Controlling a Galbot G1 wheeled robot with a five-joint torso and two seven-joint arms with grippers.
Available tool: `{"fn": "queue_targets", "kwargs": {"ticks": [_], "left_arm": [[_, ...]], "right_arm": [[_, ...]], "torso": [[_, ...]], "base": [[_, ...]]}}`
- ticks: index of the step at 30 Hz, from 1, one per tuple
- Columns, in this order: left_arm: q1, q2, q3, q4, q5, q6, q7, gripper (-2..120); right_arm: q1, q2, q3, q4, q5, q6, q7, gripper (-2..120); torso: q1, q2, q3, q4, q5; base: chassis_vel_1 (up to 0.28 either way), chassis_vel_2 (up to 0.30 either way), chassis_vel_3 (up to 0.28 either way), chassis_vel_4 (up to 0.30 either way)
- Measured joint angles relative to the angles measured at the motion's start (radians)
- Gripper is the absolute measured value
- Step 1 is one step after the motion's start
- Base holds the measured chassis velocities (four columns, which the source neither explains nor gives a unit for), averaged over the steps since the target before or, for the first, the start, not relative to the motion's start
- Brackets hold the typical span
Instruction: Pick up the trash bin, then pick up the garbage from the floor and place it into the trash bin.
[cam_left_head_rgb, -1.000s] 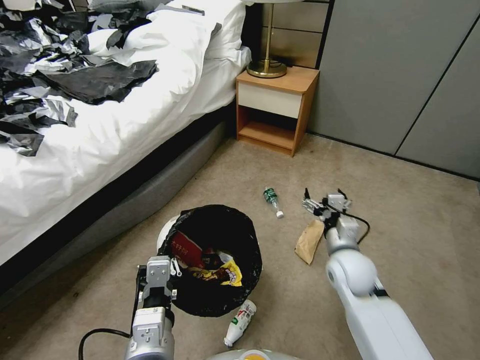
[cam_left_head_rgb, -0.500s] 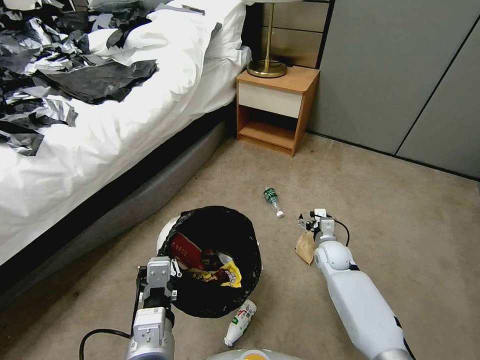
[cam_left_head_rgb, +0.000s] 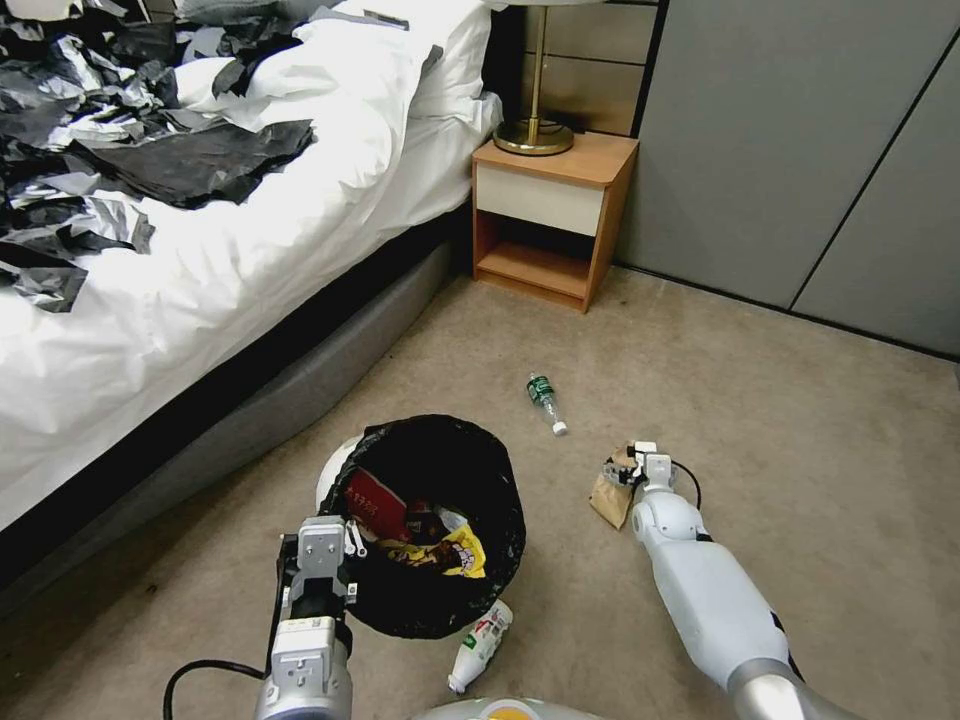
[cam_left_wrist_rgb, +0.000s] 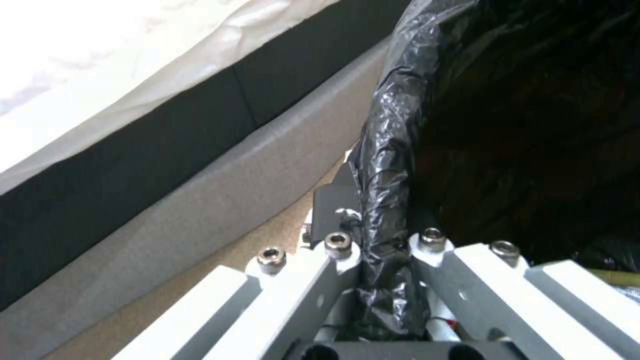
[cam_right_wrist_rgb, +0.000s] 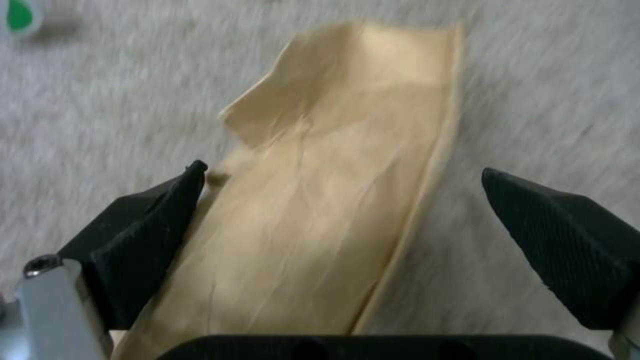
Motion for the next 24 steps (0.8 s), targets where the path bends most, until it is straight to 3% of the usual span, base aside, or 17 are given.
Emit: {"fn": "queue_targets", "kwargs": {"ticks": [6, 12, 14, 16, 21, 24], "left_arm": [[0.004, -0.001, 0.0, -0.003, 0.003, -0.002, -0.001, 0], [0.004, -0.001, 0.006, -0.006, 0.008, -0.003, -0.002, 0], [0.004, -0.001, 0.006, -0.006, 0.008, -0.003, -0.002, 0], [0.005, 0.0, 0.008, -0.006, 0.009, -0.003, -0.002, 0], [0.005, 0.0, 0.007, -0.006, 0.009, -0.005, -0.002, 0], [0.004, 0.0, 0.009, -0.007, 0.009, -0.006, -0.002, 0]], "right_arm": [[-0.023, 0.011, 0.002, -0.001, 0.025, 0.003, -0.015, 96], [-0.051, 0.021, 0.004, 0.021, 0.037, 0.014, -0.016, 76], [-0.051, 0.021, 0.004, 0.021, 0.037, 0.014, -0.016, 76], [-0.057, 0.022, 0.003, 0.03, 0.034, 0.02, -0.015, 61], [-0.061, 0.021, 0.002, 0.043, 0.033, 0.026, -0.011, 46], [-0.07, 0.015, 0.003, 0.069, 0.038, 0.028, -0.005, 32]], "torso": [[0.0, 0.0, 0.0, 0.0, 0.0], [0.0, 0.0, 0.0, 0.0001, -0.0001], [0.0, 0.0, 0.0, 0.0001, -0.0001], [0.0, 0.0, 0.0, 0.0001, 0.0], [0.0, 0.0, 0.0, 0.0002, 0.0003], [0.0, 0.0, 0.0, -0.0001, 0.0]], "base": [[0.0, 0.0, 0.0, 0.0], [0.0, 0.0, 0.0, 0.0], [0.0, 0.0, 0.0, 0.0], [0.0, 0.0, 0.0, 0.0], [0.0, 0.0, 0.0, 0.0], [0.0, 0.0, 0.0, 0.0]]}}
